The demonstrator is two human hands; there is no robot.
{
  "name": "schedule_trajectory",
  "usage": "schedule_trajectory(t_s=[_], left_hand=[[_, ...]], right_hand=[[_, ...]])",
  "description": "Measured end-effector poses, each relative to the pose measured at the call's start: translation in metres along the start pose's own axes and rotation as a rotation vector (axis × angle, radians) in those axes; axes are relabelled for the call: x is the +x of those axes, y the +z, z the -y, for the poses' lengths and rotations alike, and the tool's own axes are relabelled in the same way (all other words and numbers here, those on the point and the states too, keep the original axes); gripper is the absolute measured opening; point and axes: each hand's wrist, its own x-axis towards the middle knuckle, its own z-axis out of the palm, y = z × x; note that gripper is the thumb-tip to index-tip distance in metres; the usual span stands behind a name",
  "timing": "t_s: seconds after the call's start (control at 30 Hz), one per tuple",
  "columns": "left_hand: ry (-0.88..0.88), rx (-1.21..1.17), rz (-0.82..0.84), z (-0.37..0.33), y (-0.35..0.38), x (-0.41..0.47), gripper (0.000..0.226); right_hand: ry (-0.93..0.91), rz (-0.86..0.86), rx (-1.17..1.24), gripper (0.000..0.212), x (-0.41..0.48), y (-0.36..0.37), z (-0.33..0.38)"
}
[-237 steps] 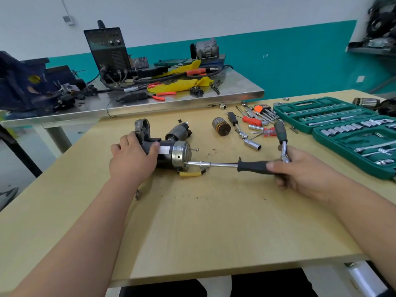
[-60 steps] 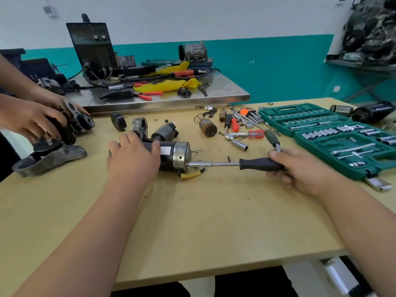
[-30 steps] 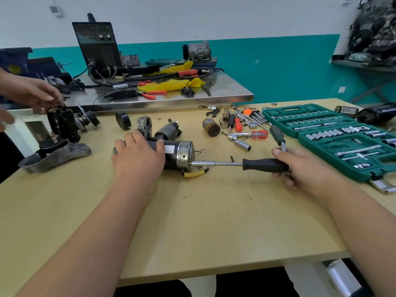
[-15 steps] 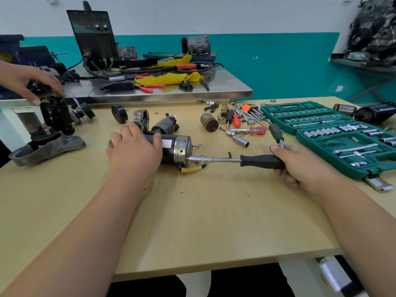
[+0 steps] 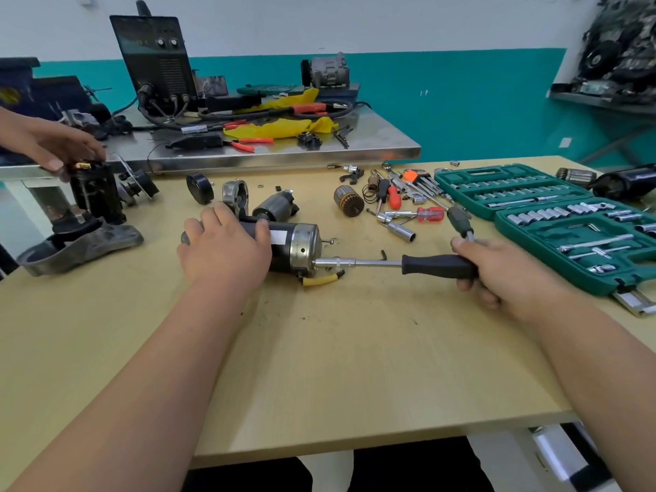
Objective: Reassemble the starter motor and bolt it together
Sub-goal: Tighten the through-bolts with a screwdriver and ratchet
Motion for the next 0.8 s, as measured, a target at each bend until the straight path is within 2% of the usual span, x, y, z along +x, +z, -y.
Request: schedule_trajectory(t_s=[0.07, 0.13, 0.17, 0.2, 0.23, 0.27, 0.3, 0.37, 0.43, 0.5, 0.57, 0.6, 0.67, 0.7, 0.77, 0.8], left_hand=[[0.003, 0.002, 0.002, 0.001, 0.0, 0.0, 0.071], [0.004, 0.0, -0.001, 0.001, 0.0, 0.0, 0.071], [0.004, 0.002, -0.003, 0.001, 0.0, 0.0, 0.071], [0.003, 0.003, -0.004, 0.001, 0.0, 0.0, 0.071], [0.003, 0.005, -0.003, 0.001, -0.001, 0.0, 0.071], [0.004, 0.004, -0.002, 0.001, -0.001, 0.0, 0.071], [0.005, 0.003, -0.001, 0.001, -0.001, 0.0, 0.072], [0.003, 0.001, 0.004, 0.001, -0.001, -0.001, 0.072], [0.0, 0.001, 0.002, 0.0, 0.0, -0.001, 0.072], [-0.002, 0.001, 0.004, -0.001, -0.001, -0.002, 0.071], [-0.003, 0.003, 0.008, -0.002, -0.001, -0.002, 0.071], [-0.003, 0.004, 0.007, -0.002, -0.001, -0.002, 0.071], [-0.001, 0.005, 0.001, -0.001, 0.0, -0.001, 0.071], [-0.001, 0.008, -0.004, -0.002, 0.001, -0.001, 0.072], [-0.001, 0.011, -0.005, -0.001, 0.001, -0.002, 0.071], [0.001, 0.007, -0.007, -0.001, 0.001, -0.002, 0.071]], right_hand=[[0.001, 0.027, 0.104, 0.011, -0.002, 0.0, 0.002], [-0.018, 0.134, 0.199, 0.024, -0.005, -0.002, -0.002], [-0.023, 0.109, 0.157, 0.024, -0.006, -0.002, 0.0], [-0.02, 0.054, 0.089, 0.015, -0.003, 0.0, 0.001], [-0.007, -0.013, 0.031, 0.017, -0.001, 0.003, 0.001], [0.002, -0.032, -0.01, 0.026, 0.001, 0.003, -0.001], [0.01, -0.031, 0.008, 0.026, -0.001, 0.004, 0.002], [-0.011, 0.088, 0.144, 0.01, -0.007, 0.001, 0.001], [-0.022, 0.144, 0.159, 0.028, -0.009, -0.005, 0.0], [-0.014, 0.041, 0.043, 0.015, -0.003, 0.0, 0.001], [0.001, -0.005, -0.009, 0.026, -0.001, 0.003, 0.001], [-0.018, 0.04, 0.042, 0.024, -0.003, 0.0, 0.0], [-0.046, 0.155, 0.123, 0.041, -0.008, -0.004, -0.003], [-0.066, 0.157, 0.093, 0.044, -0.011, -0.007, -0.001], [-0.085, 0.021, -0.023, 0.021, -0.004, -0.002, 0.0], [-0.07, -0.046, -0.078, 0.023, 0.002, -0.002, -0.003]])
